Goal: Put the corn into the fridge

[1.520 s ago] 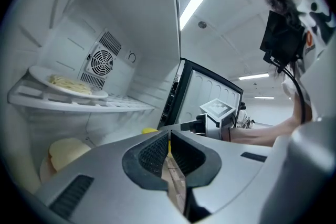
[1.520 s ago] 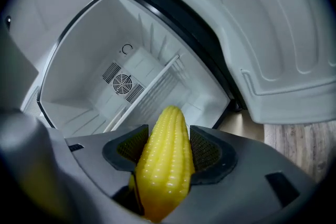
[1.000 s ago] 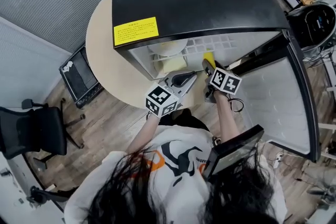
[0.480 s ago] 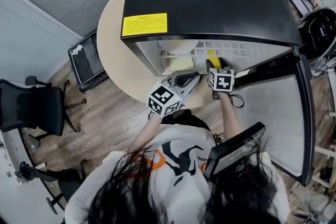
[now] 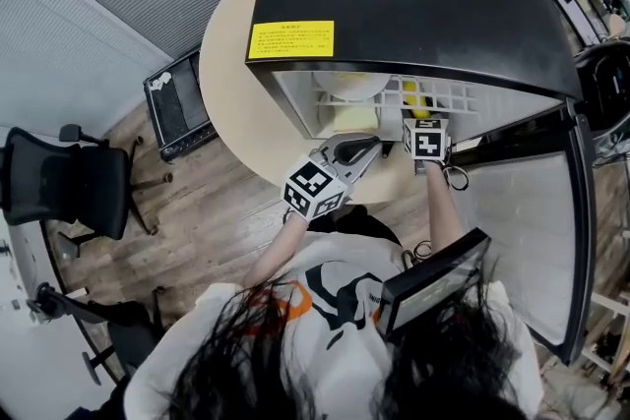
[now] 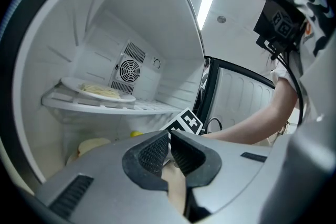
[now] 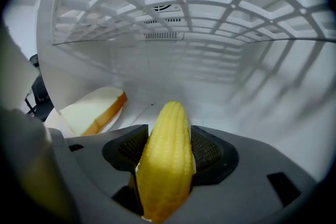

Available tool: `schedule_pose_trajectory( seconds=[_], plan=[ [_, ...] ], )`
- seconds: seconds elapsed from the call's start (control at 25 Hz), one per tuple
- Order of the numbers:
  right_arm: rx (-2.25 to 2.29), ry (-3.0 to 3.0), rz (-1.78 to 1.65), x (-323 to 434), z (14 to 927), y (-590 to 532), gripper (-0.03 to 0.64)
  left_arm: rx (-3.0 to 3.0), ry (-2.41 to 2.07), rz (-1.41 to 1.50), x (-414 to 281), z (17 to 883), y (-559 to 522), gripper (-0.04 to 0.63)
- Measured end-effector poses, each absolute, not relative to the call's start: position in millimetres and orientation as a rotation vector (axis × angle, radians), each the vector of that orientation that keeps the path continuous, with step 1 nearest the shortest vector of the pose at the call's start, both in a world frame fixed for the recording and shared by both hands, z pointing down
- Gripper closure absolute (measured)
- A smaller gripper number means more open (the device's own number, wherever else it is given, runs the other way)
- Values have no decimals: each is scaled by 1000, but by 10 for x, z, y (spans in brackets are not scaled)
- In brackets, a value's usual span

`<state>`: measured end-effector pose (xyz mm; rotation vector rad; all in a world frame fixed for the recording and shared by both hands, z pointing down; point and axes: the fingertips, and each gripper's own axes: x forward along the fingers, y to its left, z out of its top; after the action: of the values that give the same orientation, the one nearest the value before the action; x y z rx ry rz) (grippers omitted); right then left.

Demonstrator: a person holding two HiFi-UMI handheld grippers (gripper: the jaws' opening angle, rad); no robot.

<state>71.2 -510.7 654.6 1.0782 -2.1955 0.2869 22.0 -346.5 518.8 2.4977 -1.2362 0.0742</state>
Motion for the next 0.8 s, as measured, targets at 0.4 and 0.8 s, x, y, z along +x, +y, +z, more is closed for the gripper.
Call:
schedule_pose_trajectory(
  seconds=[0.4, 0.8],
  plan=[
    [1190, -2226, 438, 769, 6396, -5026, 342, 2509, -1213, 85, 155, 5172, -3449, 583],
    [1366, -2271, 556, 1010, 5977, -4463, 343, 2560, -1126, 73, 144, 5103, -3453, 583]
  ],
)
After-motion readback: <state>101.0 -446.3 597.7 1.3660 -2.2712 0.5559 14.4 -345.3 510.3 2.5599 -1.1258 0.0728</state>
